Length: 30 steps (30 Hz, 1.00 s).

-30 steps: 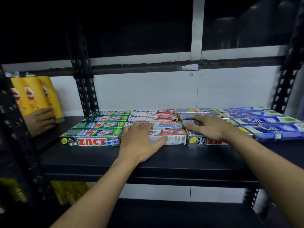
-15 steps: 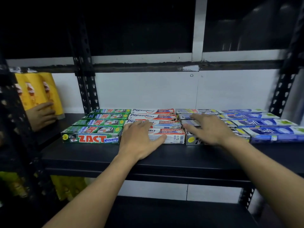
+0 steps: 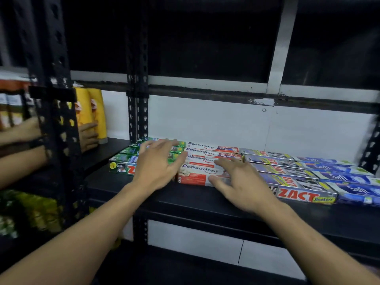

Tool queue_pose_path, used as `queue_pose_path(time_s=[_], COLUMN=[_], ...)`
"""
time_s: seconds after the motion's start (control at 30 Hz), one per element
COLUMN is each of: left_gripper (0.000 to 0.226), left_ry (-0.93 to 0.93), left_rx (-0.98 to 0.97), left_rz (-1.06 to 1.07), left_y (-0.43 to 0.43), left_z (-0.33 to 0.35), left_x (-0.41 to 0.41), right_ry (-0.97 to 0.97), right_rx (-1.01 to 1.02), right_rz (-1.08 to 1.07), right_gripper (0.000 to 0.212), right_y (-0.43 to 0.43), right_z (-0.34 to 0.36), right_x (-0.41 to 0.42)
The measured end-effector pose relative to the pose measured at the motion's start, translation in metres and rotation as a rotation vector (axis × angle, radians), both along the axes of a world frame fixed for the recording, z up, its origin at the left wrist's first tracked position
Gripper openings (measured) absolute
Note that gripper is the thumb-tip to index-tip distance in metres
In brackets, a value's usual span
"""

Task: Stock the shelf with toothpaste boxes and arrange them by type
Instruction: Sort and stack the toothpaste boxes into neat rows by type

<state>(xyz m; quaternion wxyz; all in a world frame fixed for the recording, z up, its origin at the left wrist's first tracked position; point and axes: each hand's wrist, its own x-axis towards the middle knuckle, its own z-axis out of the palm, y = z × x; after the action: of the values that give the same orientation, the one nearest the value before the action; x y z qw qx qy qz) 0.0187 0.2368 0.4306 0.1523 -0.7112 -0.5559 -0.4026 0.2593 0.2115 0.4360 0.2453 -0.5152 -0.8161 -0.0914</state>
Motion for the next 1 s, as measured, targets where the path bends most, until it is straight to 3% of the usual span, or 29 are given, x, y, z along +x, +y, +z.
queue_pose_path(time_s=[0.37, 0.6, 0.77, 1.0], left_gripper=[0.074, 0.057, 0.051, 0.047], left_ry=[-0.175, -0.225, -0.308, -0.367], left_rx=[-0.151, -0.231, -0.287, -0.303], left_rz=[0.287, 0.286, 0.255, 0.253], left_y=[0.022, 0.026, 0.032, 0.031], left_z=[-0.008, -0.009, -0.011, -0.011], left_x=[-0.100, -0.102, -0.108, -0.109], right_ry=[0.154, 0.186, 0.145, 0.156], right_rx=[0.075, 0.063, 0.072, 0.016], right_rz=[0.003, -0.004, 0.011, -0.057], right_gripper=[0.051, 0.052, 0.034, 0.055], right_y=[0.020, 0.027, 0.032, 0.026], right_z=[-0.007, -0.024, -0.028, -0.026], right_x=[-0.101, -0.111, -0.114, -0.111])
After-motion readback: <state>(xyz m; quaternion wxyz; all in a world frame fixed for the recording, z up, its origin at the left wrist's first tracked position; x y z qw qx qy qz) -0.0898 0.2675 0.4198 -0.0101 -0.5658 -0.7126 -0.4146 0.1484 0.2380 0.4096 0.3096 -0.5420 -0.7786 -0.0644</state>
